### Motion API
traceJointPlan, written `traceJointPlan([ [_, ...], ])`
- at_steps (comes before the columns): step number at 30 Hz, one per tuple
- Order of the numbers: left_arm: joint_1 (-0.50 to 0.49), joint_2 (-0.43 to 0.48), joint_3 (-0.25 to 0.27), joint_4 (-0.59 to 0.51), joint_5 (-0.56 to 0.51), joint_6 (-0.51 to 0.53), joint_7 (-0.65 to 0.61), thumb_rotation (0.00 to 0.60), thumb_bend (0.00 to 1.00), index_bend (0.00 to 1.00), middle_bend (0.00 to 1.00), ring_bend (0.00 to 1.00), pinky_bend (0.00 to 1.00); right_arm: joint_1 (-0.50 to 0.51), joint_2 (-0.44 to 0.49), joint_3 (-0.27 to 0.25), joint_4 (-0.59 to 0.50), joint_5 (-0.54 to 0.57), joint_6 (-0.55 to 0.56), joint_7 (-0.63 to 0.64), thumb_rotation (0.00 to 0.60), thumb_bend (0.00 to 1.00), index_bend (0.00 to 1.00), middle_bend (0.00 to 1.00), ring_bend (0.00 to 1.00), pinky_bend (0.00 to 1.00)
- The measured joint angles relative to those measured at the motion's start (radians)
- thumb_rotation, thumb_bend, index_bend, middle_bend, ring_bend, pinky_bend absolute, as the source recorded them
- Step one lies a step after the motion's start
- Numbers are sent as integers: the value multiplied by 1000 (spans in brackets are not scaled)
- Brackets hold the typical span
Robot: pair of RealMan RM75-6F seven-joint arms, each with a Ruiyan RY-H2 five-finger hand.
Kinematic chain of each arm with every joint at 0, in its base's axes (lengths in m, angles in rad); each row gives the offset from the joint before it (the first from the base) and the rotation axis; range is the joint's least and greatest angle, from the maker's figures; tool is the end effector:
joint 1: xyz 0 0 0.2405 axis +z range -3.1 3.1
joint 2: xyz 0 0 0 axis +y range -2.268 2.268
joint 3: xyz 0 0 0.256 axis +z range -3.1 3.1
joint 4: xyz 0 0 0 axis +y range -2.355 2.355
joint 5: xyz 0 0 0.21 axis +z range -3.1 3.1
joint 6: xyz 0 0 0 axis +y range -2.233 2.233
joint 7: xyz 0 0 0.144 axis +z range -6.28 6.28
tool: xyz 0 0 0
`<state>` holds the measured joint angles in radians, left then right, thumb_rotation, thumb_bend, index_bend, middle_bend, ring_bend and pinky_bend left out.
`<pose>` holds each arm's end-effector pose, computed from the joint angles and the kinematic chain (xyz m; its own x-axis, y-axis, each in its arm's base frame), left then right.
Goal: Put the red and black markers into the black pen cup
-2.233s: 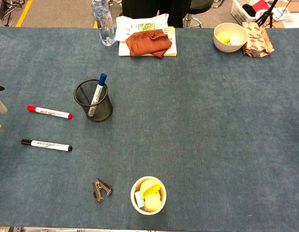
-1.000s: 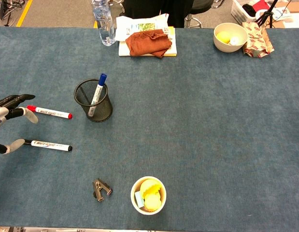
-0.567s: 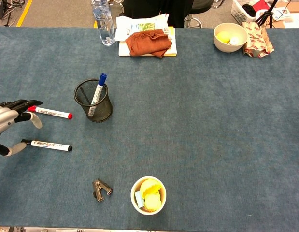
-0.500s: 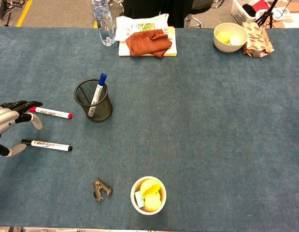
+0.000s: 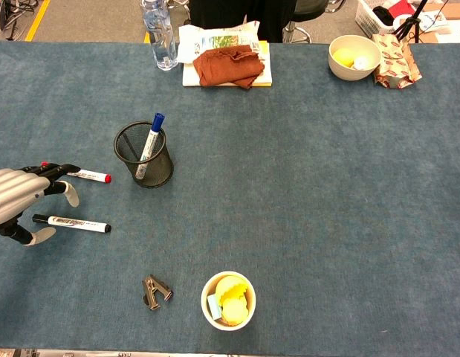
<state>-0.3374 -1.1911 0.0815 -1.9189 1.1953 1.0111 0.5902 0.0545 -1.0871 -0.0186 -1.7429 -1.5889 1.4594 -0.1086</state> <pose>-0.2482 0.1824 0.0428 0.5622 0.5194 0.6436 0.8224 -0.2694 -0.5010 -0.2867 -0.1548 0.1413 0.4132 -0.1046 0.9046 -0.9102 -0.0785 0.4067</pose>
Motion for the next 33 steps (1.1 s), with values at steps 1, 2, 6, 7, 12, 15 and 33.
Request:
traceJointPlan([
  [1,-1,-8,0,2,-4,4,1,600,328,331,0,0,113,0,0,1,0,1,0,0,600,0,239,255,177,348],
  [2,-2,-13,1,4,-6,7,2,600,328,333,0,0,113,0,0,1,0,1,-1,0,600,0,239,255,177,348],
  [6,-4,-30,3,11,-9,19,-6,600,328,346,0,0,113,0,0,1,-1,2,-1,-2,600,0,239,255,177,348],
  [7,-4,-34,4,13,-7,23,-10,600,329,348,0,0,113,-1,0,0,-2,2,-1,-2,600,0,239,255,177,348],
  [12,-4,-46,11,23,6,33,-24,600,328,359,0,0,113,-1,-1,1,-2,3,-1,-4,600,0,239,255,177,348],
  [15,-5,-51,15,31,12,36,-29,600,328,361,0,0,113,-2,-1,1,-2,4,-2,-5,600,0,239,255,177,348],
  [33,-4,-93,35,77,43,55,-52,600,328,374,0,0,70,-4,0,1,-3,3,-1,-5,600,0,239,255,176,348],
])
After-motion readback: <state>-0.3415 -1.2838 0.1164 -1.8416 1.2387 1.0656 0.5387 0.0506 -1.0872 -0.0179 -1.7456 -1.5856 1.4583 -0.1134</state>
